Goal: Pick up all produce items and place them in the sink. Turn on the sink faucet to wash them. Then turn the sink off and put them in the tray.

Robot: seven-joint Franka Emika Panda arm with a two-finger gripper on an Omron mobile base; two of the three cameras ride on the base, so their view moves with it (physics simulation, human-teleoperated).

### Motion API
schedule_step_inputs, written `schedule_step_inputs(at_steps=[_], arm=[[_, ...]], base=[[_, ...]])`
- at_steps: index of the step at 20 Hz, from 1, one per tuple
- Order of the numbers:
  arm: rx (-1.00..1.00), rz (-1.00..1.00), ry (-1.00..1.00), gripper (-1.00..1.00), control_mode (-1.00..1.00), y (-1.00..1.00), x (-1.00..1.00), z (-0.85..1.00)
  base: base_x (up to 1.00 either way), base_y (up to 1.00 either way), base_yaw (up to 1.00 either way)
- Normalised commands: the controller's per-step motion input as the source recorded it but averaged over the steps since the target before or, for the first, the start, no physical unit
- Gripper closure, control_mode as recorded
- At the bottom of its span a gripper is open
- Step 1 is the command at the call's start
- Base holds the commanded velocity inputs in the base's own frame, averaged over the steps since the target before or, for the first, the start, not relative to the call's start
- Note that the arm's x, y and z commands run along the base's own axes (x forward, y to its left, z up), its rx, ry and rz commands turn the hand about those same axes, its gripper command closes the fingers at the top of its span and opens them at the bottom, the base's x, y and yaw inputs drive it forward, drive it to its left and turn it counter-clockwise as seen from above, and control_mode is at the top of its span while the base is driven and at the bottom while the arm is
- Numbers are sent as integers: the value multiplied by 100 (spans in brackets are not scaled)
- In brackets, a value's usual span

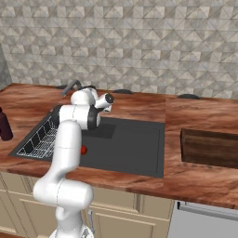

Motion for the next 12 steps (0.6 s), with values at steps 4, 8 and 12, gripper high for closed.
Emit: schedule_step_inputs(at_steps=[4,8,12], arm=[[-1,0,0,100,-100,6,0,-14],[-3,-1,0,100,-100,0,0,-12],[-3,-2,0,100,-100,-9,0,-15]], base=[[0,0,0],[0,0,0],[0,0,0]])
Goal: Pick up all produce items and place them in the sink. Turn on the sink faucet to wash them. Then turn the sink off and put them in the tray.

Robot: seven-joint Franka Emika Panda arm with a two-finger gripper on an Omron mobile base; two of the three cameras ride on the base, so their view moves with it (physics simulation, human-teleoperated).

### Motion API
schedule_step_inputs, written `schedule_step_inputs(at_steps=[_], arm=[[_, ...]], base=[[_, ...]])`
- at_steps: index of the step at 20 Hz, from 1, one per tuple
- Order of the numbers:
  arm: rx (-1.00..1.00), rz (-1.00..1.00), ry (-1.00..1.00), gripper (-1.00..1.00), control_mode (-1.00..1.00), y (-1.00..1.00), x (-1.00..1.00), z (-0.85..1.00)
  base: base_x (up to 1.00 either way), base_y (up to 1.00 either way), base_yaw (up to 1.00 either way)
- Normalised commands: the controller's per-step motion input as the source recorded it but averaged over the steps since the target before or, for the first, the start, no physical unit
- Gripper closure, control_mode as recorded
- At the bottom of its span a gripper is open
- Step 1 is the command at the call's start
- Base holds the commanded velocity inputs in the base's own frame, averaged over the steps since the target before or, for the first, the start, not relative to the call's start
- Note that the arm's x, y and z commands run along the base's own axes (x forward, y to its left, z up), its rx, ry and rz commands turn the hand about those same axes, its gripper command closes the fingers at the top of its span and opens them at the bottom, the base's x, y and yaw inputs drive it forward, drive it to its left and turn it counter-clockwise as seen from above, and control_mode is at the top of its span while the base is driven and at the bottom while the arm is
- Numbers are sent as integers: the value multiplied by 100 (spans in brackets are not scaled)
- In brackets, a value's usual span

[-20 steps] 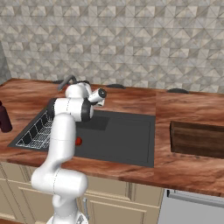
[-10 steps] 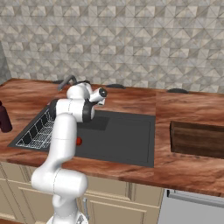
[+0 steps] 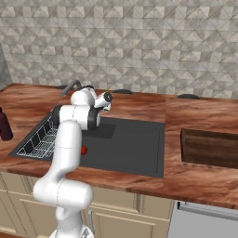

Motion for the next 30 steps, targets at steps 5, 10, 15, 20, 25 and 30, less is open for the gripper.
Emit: schedule_step_inputs(at_steps=[5,10,15,20,25,30], arm=[[0,-2,0,100,-100,-44,3,-17],[0,-2,0,100,-100,-90,2,-23],[0,-3,0,100,-100,-96,2,-29],[0,-3,2,100,-100,-85,0,-31],[0,-4,3,100,-100,-99,0,-33],[3,-6,6,100,-100,-100,0,-35]], base=[[0,0,0],[0,0,0],[0,0,0],[0,0,0],[0,0,0],[0,0,0]])
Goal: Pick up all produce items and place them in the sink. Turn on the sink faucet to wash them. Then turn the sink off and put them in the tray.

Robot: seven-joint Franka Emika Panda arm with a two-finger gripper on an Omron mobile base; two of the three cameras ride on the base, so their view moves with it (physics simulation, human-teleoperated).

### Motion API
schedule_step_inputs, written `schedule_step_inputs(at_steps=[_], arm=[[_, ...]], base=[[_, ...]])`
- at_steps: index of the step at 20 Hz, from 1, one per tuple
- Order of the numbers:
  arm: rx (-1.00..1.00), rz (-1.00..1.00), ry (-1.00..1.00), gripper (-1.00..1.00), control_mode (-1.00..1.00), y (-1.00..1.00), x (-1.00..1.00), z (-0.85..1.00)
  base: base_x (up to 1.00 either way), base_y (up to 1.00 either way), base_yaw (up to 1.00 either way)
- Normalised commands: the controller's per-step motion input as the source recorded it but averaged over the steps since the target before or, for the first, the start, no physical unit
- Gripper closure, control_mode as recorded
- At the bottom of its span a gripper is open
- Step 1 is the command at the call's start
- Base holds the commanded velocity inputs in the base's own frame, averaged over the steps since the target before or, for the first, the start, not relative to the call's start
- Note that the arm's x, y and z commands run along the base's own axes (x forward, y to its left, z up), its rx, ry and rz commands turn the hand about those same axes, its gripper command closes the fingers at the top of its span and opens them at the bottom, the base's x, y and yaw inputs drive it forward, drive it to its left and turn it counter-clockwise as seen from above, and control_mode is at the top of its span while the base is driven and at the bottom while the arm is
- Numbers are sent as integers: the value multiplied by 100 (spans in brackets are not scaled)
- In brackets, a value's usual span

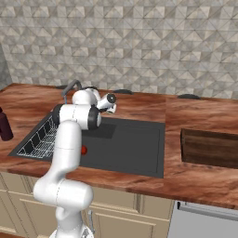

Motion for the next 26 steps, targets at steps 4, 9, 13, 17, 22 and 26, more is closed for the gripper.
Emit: schedule_step_inputs(at_steps=[4,9,13,17,22,26], arm=[[5,-2,4,100,-100,-79,0,-36],[7,0,0,100,-100,-4,0,-9],[2,0,-1,100,-100,17,0,0],[3,0,0,100,-100,27,5,0],[7,0,0,100,-100,32,14,-6],[13,0,0,100,-100,51,10,-8]], base=[[0,0,0],[0,0,0],[0,0,0],[0,0,0],[0,0,0],[0,0,0]])
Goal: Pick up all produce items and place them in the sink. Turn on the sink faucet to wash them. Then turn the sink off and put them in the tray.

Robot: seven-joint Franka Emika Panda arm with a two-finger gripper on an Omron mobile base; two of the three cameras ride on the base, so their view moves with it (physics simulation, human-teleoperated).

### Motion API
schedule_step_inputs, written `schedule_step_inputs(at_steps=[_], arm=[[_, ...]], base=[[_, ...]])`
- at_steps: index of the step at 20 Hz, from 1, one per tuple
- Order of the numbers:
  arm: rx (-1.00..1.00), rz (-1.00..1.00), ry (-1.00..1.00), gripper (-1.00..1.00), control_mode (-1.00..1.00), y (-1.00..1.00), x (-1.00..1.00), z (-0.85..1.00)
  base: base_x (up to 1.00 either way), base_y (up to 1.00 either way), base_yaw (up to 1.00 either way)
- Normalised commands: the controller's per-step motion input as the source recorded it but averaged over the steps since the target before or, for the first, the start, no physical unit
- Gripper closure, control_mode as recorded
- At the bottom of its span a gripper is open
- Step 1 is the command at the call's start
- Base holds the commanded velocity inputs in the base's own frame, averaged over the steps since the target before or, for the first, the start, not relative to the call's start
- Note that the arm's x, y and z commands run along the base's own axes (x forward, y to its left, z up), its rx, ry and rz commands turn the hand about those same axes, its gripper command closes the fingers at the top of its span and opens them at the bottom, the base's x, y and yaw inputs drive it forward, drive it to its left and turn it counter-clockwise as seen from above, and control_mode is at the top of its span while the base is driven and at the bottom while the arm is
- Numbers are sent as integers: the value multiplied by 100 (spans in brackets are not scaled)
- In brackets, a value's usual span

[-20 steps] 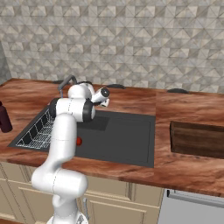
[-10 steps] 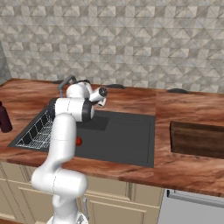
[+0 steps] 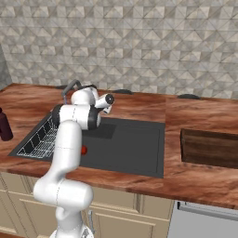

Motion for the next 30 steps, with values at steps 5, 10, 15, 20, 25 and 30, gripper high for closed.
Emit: schedule_step_inputs(at_steps=[5,10,15,20,25,30], arm=[[18,2,0,100,-100,65,28,-7],[14,1,4,100,-100,98,24,-14],[10,0,3,100,-100,95,28,-10],[2,-2,0,100,-100,7,6,13],[-3,-6,0,-100,-100,-36,0,17],[-3,-3,0,-100,-100,-42,-13,24]], base=[[0,0,0],[0,0,0],[0,0,0],[0,0,0],[0,0,0],[0,0,0]])
